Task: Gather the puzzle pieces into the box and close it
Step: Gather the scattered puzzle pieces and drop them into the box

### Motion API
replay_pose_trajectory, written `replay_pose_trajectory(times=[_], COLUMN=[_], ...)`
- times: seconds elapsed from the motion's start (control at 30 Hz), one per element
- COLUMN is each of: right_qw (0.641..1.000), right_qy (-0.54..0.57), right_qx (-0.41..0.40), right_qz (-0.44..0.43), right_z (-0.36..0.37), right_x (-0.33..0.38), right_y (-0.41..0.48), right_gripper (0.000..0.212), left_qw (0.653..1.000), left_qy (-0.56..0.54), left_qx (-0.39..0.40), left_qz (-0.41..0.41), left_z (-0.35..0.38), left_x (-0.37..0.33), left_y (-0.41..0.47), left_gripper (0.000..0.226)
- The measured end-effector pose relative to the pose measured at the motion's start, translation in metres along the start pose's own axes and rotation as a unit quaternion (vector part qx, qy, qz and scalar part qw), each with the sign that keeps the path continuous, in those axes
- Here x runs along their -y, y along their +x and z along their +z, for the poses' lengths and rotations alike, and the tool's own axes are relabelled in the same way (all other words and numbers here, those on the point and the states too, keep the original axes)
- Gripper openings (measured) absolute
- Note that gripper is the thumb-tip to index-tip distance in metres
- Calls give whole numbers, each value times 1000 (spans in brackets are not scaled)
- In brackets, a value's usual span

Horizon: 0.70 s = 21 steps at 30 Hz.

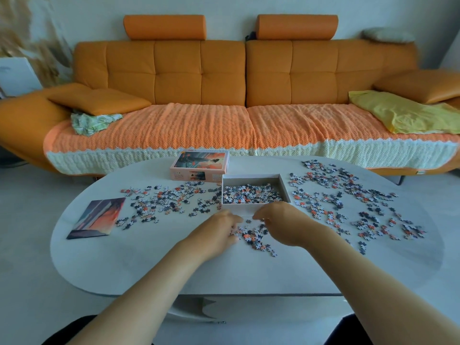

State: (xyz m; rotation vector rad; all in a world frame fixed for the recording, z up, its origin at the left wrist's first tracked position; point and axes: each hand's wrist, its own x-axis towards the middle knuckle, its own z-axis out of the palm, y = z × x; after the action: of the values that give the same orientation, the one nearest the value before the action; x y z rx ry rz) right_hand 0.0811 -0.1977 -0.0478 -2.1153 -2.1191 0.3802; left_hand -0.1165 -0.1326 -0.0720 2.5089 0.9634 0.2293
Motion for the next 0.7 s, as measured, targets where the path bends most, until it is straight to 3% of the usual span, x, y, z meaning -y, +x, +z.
replay_pose_trajectory(times=[0.2, 0.3, 0.4, 0.5, 0.57, 0.7], right_qw=[999, 999, 999, 995, 991, 996], right_qy=[-3, 37, 28, -4, -11, 11], right_qx=[37, 8, 12, 99, 126, 81], right_qz=[-12, 6, 14, 33, 44, 31], right_z=[3, -5, -12, -15, -13, -5], right_x=[2, -1, -8, -11, -9, -6], right_y=[-8, -13, -19, -23, -23, -17], right_gripper=[49, 47, 38, 69, 83, 64], left_qw=[999, 999, 996, 992, 994, 996], left_qy=[42, 32, 19, 70, 53, 2], left_qx=[10, 33, 75, 101, 94, 85], left_qz=[-3, -19, -33, -25, -16, 9], left_z=[12, 10, 9, 13, 14, 13], left_x=[-13, -19, -26, -32, -34, -35], left_y=[9, 13, 14, 14, 17, 20], left_gripper=[45, 53, 84, 107, 92, 52])
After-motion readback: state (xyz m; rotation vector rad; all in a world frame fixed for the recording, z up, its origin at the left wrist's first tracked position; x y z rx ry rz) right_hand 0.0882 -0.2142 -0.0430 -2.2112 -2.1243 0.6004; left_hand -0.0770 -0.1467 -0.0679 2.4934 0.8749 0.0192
